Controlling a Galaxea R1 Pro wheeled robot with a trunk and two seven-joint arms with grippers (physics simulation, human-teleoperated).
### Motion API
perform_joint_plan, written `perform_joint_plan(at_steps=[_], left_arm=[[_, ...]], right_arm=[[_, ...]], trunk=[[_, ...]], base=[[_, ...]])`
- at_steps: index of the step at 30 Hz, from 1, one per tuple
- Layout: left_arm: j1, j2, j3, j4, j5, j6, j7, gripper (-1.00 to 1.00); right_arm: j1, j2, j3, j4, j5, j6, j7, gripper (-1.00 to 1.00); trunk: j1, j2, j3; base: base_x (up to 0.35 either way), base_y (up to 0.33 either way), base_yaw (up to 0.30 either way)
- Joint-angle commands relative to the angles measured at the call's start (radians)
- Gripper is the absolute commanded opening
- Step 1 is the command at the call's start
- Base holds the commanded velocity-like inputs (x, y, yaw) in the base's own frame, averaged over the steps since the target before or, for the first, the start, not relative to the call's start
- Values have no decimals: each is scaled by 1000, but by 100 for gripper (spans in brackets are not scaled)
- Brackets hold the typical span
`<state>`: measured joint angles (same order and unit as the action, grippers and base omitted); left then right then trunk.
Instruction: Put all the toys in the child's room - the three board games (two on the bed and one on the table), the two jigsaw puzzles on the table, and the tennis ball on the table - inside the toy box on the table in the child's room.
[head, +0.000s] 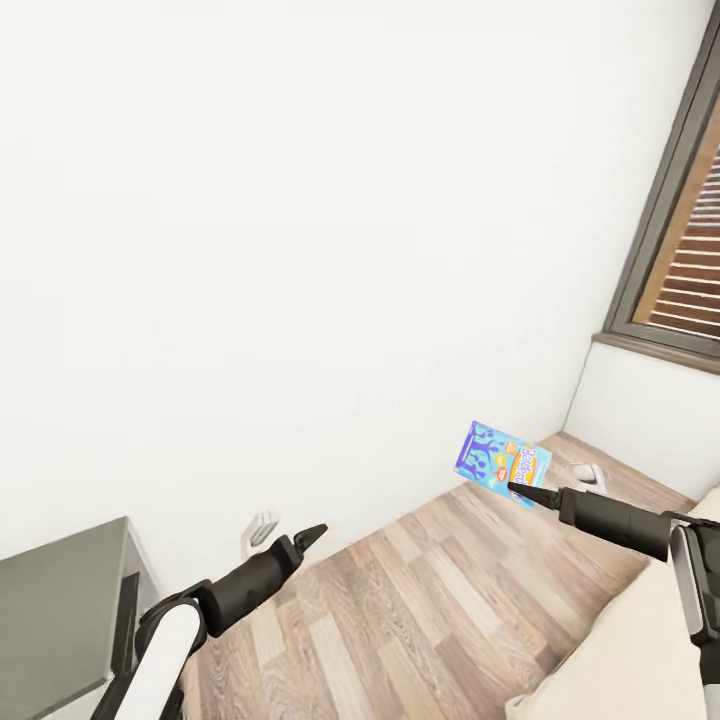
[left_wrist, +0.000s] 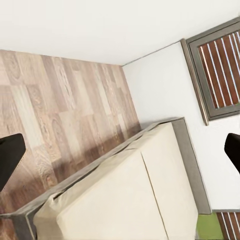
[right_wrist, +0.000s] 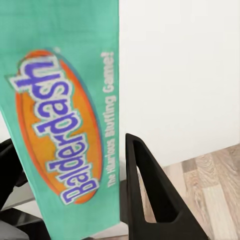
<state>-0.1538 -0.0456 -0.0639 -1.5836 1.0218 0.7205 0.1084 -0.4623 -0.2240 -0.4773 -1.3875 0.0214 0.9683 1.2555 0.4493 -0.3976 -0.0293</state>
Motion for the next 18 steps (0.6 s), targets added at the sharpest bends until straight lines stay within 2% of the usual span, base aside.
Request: perform_joint_plan(at_steps=[1, 18], left_arm=[[-1, 0, 0, -1, 10, 4, 10, 100], [-1, 0, 0, -1, 10, 3, 11, 100]], right_arm=[[-1, 0, -1, -1, 0, 10, 5, -100], [-1, 1, -1, -1, 0, 9, 4, -100]], trunk=[[1, -2, -2], [1, -2, 7]], base=[[0, 0, 269], [0, 0, 273]])
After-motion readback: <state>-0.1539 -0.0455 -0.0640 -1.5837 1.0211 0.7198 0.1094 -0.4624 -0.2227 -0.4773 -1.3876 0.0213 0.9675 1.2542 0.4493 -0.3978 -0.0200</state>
